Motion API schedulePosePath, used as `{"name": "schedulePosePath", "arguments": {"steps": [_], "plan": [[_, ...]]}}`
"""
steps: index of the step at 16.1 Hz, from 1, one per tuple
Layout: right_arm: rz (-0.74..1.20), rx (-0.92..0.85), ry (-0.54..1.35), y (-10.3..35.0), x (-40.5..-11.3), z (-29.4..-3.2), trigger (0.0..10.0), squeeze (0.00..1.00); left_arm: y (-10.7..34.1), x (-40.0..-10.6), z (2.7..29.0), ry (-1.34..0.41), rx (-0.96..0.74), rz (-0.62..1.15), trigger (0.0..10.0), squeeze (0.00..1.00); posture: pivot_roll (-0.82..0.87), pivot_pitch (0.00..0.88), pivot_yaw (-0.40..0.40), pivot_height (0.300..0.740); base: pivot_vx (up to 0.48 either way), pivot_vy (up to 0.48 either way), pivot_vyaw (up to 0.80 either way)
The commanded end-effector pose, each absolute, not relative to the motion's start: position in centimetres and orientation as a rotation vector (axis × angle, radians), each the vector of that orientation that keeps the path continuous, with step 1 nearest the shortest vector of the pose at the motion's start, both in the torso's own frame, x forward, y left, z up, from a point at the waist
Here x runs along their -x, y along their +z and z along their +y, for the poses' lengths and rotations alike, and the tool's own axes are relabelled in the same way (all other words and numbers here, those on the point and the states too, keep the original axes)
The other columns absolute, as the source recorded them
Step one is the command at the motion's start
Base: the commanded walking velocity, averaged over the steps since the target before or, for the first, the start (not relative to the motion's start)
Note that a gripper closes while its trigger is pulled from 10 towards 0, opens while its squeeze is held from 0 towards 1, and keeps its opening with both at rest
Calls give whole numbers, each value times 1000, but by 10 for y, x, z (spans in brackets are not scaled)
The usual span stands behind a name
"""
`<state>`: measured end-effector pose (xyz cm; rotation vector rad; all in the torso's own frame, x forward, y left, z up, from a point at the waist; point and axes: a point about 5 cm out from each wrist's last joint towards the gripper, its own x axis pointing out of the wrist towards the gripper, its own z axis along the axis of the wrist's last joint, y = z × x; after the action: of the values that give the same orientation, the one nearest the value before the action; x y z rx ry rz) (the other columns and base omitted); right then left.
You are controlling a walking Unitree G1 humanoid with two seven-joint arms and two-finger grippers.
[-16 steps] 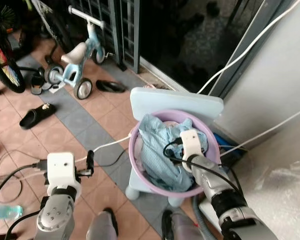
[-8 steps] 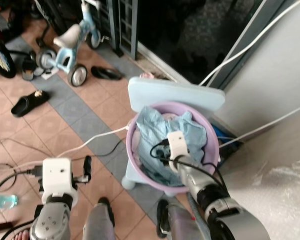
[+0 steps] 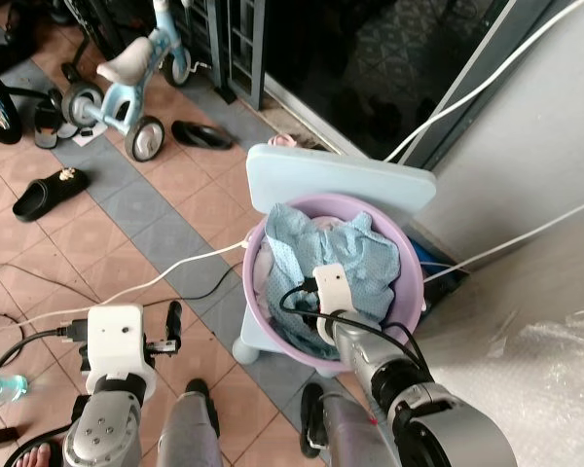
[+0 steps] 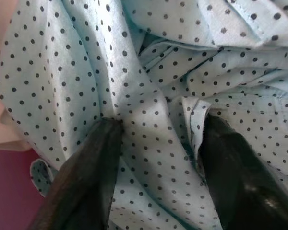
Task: Clothes washing
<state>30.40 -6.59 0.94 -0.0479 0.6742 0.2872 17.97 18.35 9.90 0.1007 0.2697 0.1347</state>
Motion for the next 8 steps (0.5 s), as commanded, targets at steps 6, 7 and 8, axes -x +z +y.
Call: {"name": "schedulePosePath", "arguments": {"steps": [6,7,8], "plan": [[736,7,269,-3,-294,-69,0,0,100,-178,182,151,-109,279,10000,0,154,321,-116,740,0,0,0],[735,4,267,-3,-295,-69,0,0,100,-179,182,152,-109,277,10000,0,153,321,-117,740,0,0,0],[734,1,266,-3,-295,-69,0,0,100,-179,182,153,-109,276,10000,0,153,320,-117,740,0,0,0]]}}
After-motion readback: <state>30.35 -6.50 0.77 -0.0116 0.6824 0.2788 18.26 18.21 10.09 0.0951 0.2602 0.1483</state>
